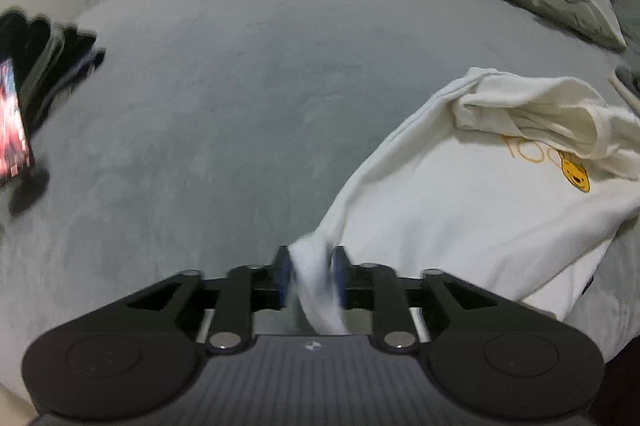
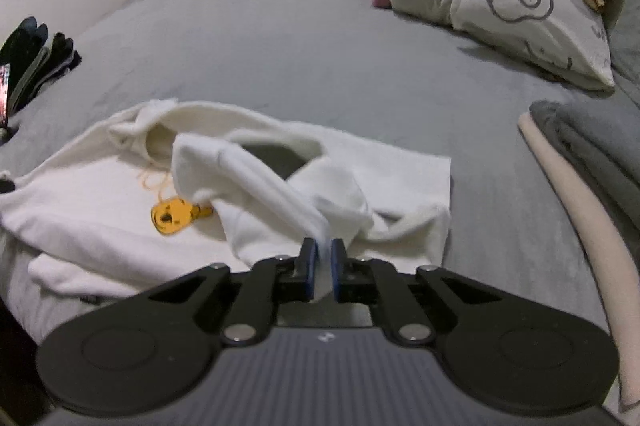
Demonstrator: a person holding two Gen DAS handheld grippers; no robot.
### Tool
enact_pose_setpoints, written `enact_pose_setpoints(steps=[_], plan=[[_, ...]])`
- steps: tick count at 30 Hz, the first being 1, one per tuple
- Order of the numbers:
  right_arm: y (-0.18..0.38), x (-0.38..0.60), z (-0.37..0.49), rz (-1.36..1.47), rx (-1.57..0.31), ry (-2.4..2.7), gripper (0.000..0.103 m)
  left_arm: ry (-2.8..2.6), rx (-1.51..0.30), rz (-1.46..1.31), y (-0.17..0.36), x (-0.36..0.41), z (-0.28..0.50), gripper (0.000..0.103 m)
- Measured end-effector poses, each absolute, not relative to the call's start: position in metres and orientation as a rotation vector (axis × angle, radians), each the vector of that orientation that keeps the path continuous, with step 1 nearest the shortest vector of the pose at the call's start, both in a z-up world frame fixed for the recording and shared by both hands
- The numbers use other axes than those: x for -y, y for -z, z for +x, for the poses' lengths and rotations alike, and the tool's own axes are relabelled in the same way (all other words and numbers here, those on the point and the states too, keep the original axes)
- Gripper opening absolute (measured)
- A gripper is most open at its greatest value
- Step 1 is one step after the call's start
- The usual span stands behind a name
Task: Fold clothes
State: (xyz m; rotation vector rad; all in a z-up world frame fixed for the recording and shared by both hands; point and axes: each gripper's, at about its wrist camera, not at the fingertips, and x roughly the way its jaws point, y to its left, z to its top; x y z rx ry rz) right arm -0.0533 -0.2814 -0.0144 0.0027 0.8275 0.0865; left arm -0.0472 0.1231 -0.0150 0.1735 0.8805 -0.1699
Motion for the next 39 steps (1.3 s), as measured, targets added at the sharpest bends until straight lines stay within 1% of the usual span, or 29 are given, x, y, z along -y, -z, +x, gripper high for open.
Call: enact_pose_setpoints(steps=[1,2,6,9,15,21,22,24,25,26,27,28,29,31,32,35,39], plan=[[0.014,0.284,-0.053,0.017,-0.821,-0.092,0.023,0.198,-0.859,0.188,0.012,-0.116,-0.044,0.045],[0.013,0.286,-0.053,0.031,-0.807,-0.098,0.032,0.225,-0.838,0.202,0.010,-0.109,-0.042,0.049],[0.009,0.287,-0.051,0.066,-0.764,-0.120,0.037,0.313,-0.785,0.263,0.007,-0.076,-0.030,0.053],[0.006,0.277,-0.043,0.071,-0.740,-0.147,0.040,0.384,-0.733,0.337,0.014,-0.033,-0.011,0.053],[0.008,0.252,-0.023,0.046,-0.741,-0.199,0.042,0.494,-0.649,0.484,0.032,0.036,0.019,0.053],[0.010,0.223,-0.004,-0.031,-0.725,-0.272,0.043,0.583,-0.573,0.588,0.044,0.077,0.045,0.053],[0.010,0.217,-0.001,-0.049,-0.719,-0.285,0.044,0.609,-0.572,0.595,0.046,0.081,0.050,0.052],[0.013,0.204,0.007,-0.096,-0.710,-0.316,0.044,0.659,-0.571,0.607,0.048,0.088,0.061,0.039],[0.015,0.199,0.010,-0.118,-0.709,-0.326,0.044,0.670,-0.586,0.591,0.049,0.088,0.067,0.036],[0.017,0.195,0.014,-0.145,-0.711,-0.333,0.044,0.682,-0.601,0.574,0.049,0.087,0.074,0.027],[0.020,0.190,0.018,-0.177,-0.714,-0.339,0.042,0.691,-0.616,0.556,0.050,0.086,0.080,0.014],[0.022,0.185,0.022,-0.209,-0.718,-0.345,0.039,0.679,-0.627,0.511,0.048,0.083,0.088,0.010],[0.025,0.181,0.028,-0.238,-0.726,-0.352,0.034,0.666,-0.637,0.466,0.046,0.079,0.095,0.006],[0.027,0.179,0.035,-0.251,-0.737,-0.352,0.022,0.613,-0.630,0.375,0.041,0.067,0.105,0.004],[0.027,0.179,0.041,-0.247,-0.743,-0.341,0.013,0.570,-0.620,0.344,0.039,0.059,0.109,0.004],[0.024,0.182,0.054,-0.228,-0.723,-0.295,0.009,0.442,-0.588,0.252,0.032,0.034,0.121,0.003],[0.019,0.183,0.069,-0.194,-0.671,-0.223,0.008,0.244,-0.563,0.067,0.025,-0.022,0.135,0.003]])
